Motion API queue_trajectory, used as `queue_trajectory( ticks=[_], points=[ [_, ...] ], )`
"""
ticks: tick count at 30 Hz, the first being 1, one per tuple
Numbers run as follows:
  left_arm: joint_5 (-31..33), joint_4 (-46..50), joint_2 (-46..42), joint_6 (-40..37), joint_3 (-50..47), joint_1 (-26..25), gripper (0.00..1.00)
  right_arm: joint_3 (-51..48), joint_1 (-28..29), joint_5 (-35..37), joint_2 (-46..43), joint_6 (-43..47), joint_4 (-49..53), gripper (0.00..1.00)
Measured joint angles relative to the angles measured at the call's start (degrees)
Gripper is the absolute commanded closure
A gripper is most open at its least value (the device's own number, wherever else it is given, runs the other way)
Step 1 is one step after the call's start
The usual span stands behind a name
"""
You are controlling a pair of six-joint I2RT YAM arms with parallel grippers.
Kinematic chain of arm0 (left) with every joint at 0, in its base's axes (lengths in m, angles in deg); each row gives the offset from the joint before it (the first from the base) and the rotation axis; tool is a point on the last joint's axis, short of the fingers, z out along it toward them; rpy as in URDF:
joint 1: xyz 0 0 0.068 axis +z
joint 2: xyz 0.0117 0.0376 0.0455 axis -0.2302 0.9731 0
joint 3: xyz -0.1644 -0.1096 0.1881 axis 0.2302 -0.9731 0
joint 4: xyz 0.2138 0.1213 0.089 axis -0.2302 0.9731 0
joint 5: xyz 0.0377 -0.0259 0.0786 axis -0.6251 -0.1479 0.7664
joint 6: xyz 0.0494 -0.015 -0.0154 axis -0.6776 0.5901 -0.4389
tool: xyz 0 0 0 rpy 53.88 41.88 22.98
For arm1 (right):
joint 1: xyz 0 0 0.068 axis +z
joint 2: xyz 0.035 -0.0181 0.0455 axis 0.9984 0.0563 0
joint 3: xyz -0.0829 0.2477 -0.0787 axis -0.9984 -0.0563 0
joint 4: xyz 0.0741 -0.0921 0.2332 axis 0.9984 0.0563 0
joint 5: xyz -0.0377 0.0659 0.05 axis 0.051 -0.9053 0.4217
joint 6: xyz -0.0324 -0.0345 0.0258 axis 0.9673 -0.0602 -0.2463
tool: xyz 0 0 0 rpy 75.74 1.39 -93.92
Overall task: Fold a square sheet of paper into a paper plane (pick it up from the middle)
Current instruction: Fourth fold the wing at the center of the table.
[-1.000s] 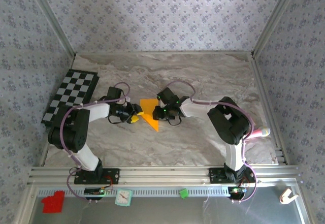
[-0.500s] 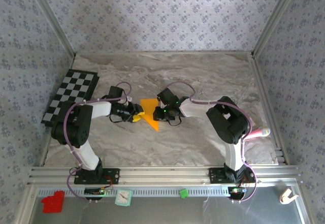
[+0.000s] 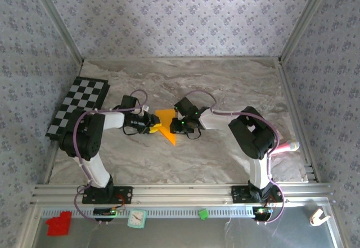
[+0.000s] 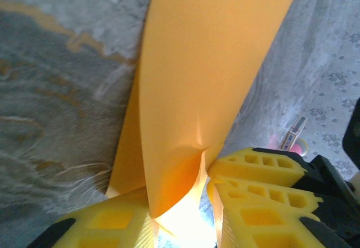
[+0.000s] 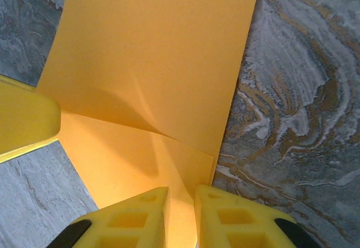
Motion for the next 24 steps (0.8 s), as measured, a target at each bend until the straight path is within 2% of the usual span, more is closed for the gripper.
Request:
queue_trajectory(
  ticks=[7,12,18,24],
  points=[
    [-1.70,-3.56,0.46,-2.01,-0.02,0.26,0.75,-0.37,-0.42,-0.39,-0.07,0.26,-0.35,0.80],
    [-2.67,-4.57,1.70,-3.45,-0.02,0.26,0.83,-0.68,-0.44,-0.44,-0.35,0.70,-0.72,0.78],
    [-2.60,-5.40,1.88,-3.80,-0.13,0.26,0.91,-2.10,-0.63,0.35,-3.32,3.50,-0.39,0.69],
    [1.07,-6.19,-0.94,-1.14,-2.16,0.24,0.93,-3.26,-0.44,5.73,-9.79,6.56,1.09,0.61]
  ],
)
